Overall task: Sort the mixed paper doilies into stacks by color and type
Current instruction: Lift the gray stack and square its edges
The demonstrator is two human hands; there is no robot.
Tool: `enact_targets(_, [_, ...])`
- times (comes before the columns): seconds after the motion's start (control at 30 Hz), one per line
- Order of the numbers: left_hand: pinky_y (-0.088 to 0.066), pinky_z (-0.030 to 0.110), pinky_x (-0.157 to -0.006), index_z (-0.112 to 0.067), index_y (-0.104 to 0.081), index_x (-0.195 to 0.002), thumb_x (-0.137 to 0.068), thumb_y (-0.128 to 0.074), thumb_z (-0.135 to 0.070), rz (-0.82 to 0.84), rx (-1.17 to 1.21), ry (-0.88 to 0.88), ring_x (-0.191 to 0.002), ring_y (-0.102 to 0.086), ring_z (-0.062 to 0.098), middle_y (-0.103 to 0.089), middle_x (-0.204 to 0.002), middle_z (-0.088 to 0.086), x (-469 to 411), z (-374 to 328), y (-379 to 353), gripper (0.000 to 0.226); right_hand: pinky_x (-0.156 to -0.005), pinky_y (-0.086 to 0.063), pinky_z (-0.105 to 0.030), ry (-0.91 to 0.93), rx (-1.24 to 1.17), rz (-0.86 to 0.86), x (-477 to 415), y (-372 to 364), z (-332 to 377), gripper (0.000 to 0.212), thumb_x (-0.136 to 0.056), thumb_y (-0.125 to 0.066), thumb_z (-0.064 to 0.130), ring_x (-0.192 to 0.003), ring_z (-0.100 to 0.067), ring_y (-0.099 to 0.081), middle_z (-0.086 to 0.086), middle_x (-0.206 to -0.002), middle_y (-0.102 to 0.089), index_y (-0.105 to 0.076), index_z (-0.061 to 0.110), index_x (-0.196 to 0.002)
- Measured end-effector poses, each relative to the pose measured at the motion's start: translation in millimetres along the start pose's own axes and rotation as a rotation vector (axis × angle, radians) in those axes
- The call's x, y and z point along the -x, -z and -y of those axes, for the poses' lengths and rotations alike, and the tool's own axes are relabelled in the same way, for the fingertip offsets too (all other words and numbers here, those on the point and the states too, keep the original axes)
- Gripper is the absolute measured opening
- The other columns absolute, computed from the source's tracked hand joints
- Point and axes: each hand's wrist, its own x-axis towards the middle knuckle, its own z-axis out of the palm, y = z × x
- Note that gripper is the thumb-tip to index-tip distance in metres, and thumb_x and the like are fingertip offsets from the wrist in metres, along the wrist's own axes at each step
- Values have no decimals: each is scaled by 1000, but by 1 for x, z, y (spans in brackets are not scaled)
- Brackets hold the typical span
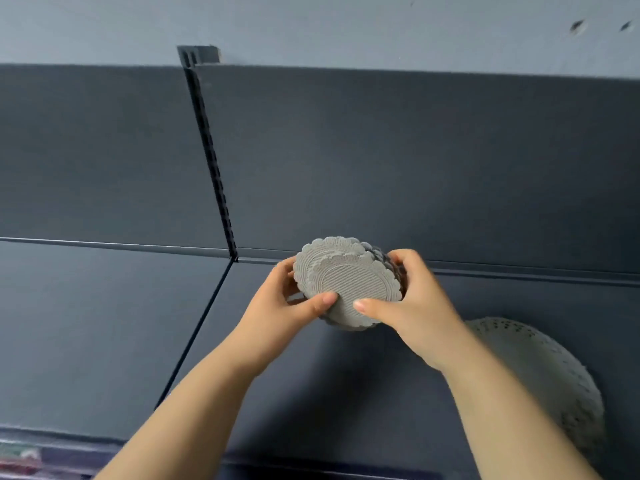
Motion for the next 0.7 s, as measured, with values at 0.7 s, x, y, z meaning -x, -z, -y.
enact_targets(0.7, [-50,15,-68,-40,-60,-85,-73,-69,-40,-250,-431,-186,-79,-62,0,-66,-83,-23,140,-17,182,15,-56,-42,-2,49,18,-107,102,-207,79,50,-68,-77,30,-89,19,-47,23,-98,-52,-40,42,-99])
